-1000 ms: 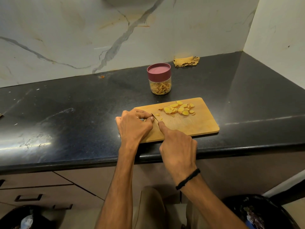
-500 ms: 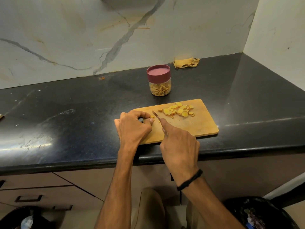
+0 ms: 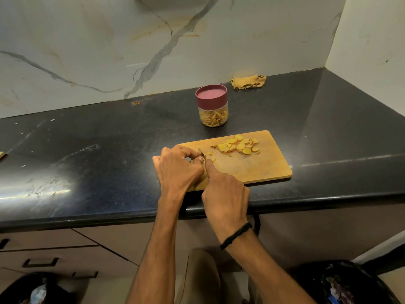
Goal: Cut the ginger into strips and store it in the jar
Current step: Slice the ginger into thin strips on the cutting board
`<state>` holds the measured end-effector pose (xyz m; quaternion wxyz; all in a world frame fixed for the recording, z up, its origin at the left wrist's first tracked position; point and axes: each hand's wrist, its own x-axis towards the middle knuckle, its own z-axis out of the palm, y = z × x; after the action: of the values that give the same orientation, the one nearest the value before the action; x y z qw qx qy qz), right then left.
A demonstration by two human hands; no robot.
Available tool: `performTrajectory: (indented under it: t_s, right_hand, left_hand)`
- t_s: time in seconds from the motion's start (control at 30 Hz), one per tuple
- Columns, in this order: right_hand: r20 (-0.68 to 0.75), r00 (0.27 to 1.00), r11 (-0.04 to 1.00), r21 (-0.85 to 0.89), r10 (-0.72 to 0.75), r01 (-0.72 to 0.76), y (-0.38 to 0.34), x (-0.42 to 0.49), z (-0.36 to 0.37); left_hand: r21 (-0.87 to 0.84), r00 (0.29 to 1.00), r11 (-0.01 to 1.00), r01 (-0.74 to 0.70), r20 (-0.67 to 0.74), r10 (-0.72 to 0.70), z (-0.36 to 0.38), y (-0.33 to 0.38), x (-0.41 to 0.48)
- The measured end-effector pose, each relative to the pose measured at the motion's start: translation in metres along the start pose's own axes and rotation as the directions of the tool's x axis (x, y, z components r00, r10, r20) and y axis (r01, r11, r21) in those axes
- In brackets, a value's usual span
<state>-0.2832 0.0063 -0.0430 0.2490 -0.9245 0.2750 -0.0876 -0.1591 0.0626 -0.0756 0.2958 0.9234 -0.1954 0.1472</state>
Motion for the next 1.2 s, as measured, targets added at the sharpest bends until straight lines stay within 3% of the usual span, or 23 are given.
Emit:
performTrajectory:
  t_s: [0.33,0.7,0.9,1.2]
  right_hand:
    - [-0.001,0.997,0.991,-0.108,0.076,-0.076,0.017,-0.043,-0.007]
    - [-0.040,0.999,0.999,0.041,0.036,-0.034,0.012,-0.021,-0.018]
    - [0.006,1.000,0.998,0.056,0.027,-0.027,0.010,-0.014,-0.010]
    - [-0.005,0.998,0.996,0.065,0.060,-0.060,0.015,-0.013,-0.015]
  left_hand:
    - [0.018,1.000,1.000,0.015,-0.018,-0.015,-0.002,0.004,-0.001]
    - [-0.066,0.999,0.997,0.038,-0.032,-0.040,-0.003,0.000,-0.003]
    - [0.052,1.000,0.999,0.002,-0.004,-0.002,-0.001,0.000,-0.001]
    - [0.039,0.999,0.999,0.000,-0.033,0.001,0.001,0.001,-0.002]
